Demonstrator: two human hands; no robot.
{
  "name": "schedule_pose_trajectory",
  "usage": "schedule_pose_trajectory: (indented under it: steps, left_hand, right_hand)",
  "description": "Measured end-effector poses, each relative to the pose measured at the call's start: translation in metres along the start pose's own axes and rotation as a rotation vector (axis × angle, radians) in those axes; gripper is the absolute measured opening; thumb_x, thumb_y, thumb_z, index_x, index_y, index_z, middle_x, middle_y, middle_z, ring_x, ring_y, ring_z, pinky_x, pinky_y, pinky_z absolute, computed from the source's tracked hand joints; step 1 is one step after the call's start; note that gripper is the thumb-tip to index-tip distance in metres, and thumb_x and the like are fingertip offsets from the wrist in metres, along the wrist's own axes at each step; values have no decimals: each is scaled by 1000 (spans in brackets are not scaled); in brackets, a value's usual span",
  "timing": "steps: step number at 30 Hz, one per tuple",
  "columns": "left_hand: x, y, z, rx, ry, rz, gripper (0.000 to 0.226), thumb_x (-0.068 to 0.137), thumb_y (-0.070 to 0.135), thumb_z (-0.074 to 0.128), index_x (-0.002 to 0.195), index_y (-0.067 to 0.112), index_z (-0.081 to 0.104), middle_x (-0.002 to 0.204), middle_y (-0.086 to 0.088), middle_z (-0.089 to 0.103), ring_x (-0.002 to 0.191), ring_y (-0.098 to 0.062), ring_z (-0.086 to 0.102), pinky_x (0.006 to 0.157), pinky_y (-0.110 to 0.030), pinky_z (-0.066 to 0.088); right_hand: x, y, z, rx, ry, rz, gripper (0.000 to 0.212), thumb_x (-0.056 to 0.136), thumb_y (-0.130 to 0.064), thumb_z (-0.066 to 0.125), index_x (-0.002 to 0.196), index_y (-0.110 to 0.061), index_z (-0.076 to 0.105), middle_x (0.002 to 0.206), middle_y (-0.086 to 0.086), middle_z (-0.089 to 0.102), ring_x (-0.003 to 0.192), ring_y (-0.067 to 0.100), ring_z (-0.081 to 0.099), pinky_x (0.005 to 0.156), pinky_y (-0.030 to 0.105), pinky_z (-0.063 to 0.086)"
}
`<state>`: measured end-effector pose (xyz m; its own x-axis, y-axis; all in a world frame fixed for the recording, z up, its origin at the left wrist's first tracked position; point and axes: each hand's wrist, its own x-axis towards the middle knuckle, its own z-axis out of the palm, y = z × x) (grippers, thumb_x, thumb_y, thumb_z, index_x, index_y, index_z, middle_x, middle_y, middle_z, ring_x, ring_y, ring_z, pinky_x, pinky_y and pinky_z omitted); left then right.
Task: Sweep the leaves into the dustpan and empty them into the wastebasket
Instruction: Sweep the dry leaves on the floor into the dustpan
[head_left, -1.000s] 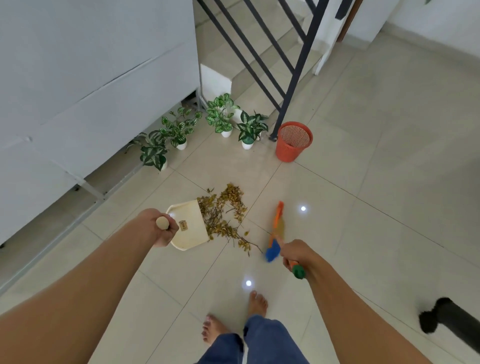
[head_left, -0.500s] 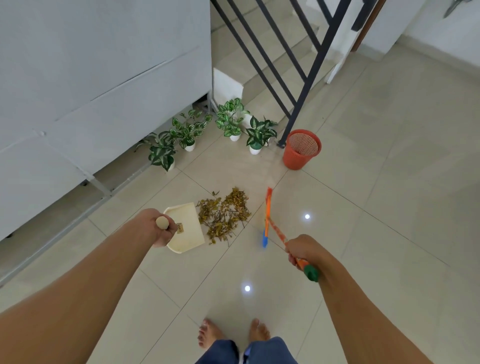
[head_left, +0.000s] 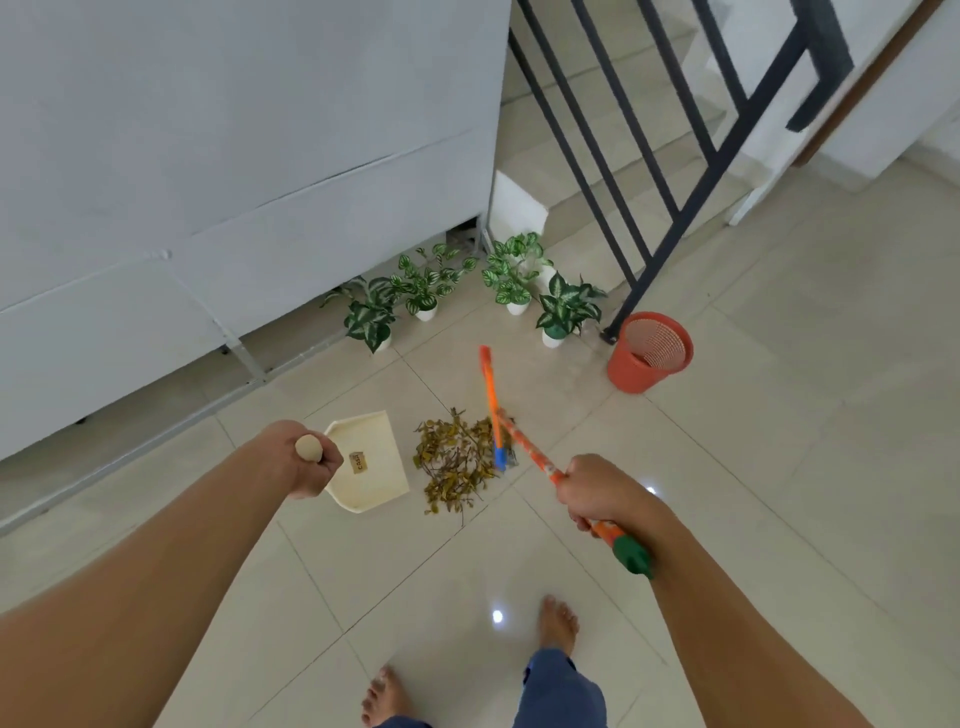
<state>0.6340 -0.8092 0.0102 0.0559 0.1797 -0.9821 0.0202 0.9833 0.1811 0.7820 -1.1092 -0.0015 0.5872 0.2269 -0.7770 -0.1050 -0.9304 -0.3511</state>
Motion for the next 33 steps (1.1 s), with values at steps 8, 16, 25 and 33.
schedule_pose_trajectory:
  steps: [8, 16, 25, 33]
  left_hand:
    - [-8, -33, 1, -186, 71, 61, 14, 95, -2, 42, 87, 8, 48, 64, -1, 42, 31, -10, 35, 31, -12, 36]
    - [-11, -96, 18, -356, 213, 69, 10, 97, 0, 44, 90, 7, 48, 71, -5, 46, 26, -9, 35, 31, -12, 37]
    - [-13, -144, 38, -515, 268, 59, 10, 95, 1, 42, 105, 4, 43, 76, -7, 42, 48, -9, 43, 29, -13, 37]
    - [-20, -162, 56, -498, 267, 40, 8, 96, 2, 44, 104, 5, 45, 76, -6, 44, 46, -8, 42, 30, -13, 37]
  right_hand:
    - [68, -14, -24, -30, -325, -188, 23, 92, -12, 55, 112, -3, 61, 68, 4, 62, 43, 8, 52, 36, 20, 41]
    - [113, 2, -47, -133, -395, -121, 12, 91, -10, 50, 92, -4, 61, 64, 7, 58, 45, 12, 50, 39, 23, 39]
    - [124, 35, -114, -217, -499, -124, 27, 91, -10, 50, 116, -8, 59, 65, 4, 56, 37, 8, 46, 38, 16, 36]
    - [117, 45, -114, -587, -391, -202, 27, 90, -11, 50, 109, 3, 62, 80, 14, 72, 61, 21, 63, 55, 29, 50]
